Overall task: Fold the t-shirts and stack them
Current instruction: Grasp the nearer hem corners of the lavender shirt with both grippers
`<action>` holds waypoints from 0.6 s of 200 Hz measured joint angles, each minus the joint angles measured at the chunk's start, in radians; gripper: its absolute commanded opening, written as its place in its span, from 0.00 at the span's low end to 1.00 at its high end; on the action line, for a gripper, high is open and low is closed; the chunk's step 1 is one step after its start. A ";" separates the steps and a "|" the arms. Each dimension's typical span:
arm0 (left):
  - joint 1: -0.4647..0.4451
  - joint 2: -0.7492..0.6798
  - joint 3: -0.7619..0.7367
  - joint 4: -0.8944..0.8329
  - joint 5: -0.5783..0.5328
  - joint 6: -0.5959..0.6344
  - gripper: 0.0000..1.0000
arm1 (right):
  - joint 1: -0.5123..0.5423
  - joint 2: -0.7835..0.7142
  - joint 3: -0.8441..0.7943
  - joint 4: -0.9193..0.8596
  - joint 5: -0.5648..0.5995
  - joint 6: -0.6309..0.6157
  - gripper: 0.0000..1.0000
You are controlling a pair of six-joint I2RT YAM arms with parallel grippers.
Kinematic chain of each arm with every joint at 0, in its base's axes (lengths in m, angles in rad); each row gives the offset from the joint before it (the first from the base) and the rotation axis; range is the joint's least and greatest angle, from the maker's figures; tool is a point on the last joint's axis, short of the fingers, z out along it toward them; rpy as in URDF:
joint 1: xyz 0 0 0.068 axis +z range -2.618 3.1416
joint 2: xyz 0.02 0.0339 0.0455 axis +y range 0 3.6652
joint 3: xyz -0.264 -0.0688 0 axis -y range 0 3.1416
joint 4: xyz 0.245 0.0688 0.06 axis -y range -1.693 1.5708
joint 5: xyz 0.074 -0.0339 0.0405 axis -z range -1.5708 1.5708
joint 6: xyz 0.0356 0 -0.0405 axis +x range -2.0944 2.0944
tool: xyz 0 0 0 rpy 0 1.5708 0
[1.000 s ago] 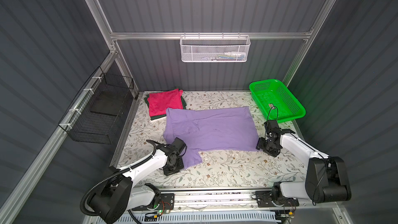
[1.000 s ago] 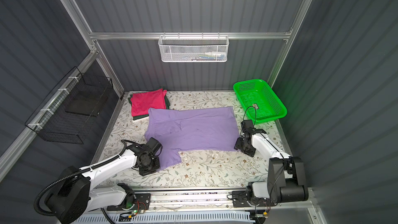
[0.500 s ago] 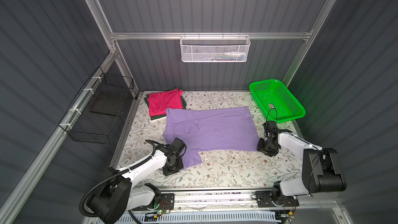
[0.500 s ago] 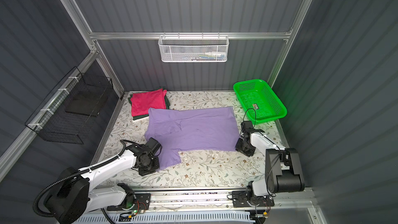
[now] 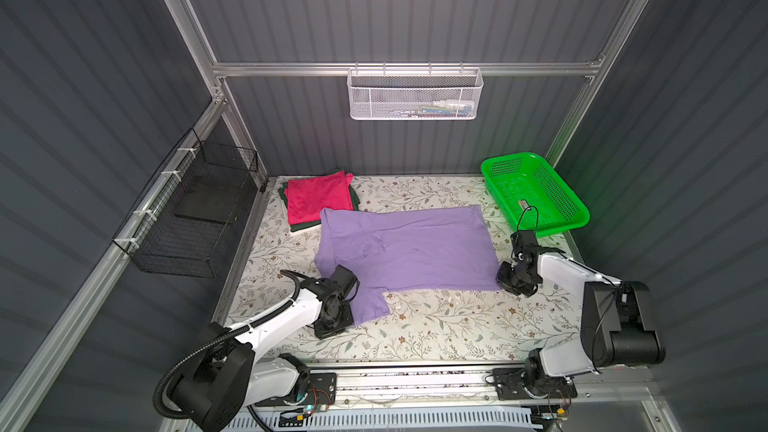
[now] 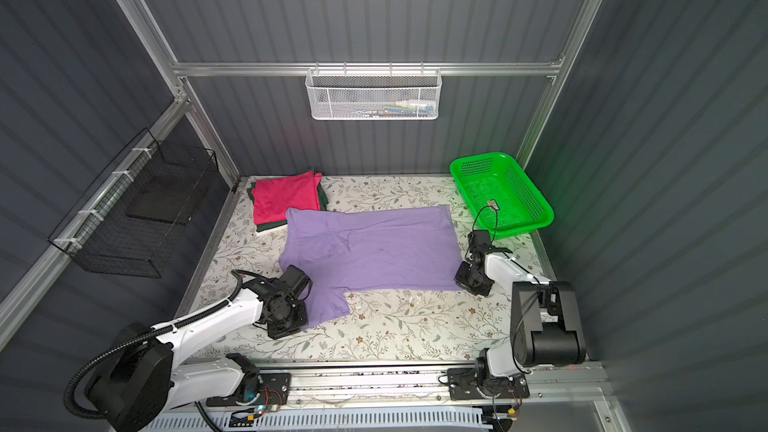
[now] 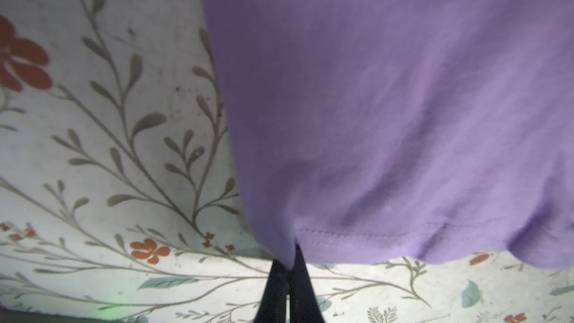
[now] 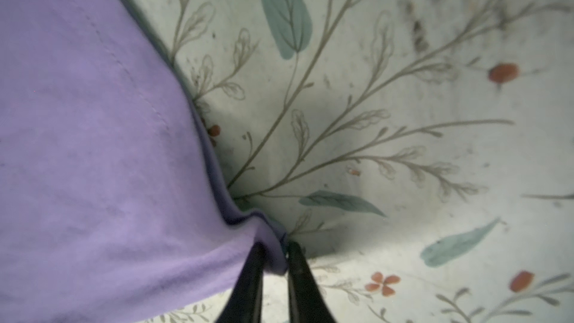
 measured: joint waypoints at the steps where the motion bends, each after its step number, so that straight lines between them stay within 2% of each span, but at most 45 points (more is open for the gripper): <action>1: 0.000 0.000 0.000 0.000 0.000 0.000 0.00 | 0.000 0.000 0.000 0.000 0.000 -0.003 0.02; 54: 0.000 -0.027 0.000 0.026 -0.001 0.039 0.00 | 0.000 -0.021 -0.016 0.013 -0.013 -0.003 0.00; 89: 0.000 -0.177 0.010 -0.001 -0.013 0.043 0.00 | 0.015 -0.140 -0.089 -0.018 -0.038 0.000 0.00; 120: 0.000 -0.211 0.048 -0.054 -0.026 0.041 0.00 | 0.032 -0.291 -0.120 -0.076 -0.041 0.018 0.00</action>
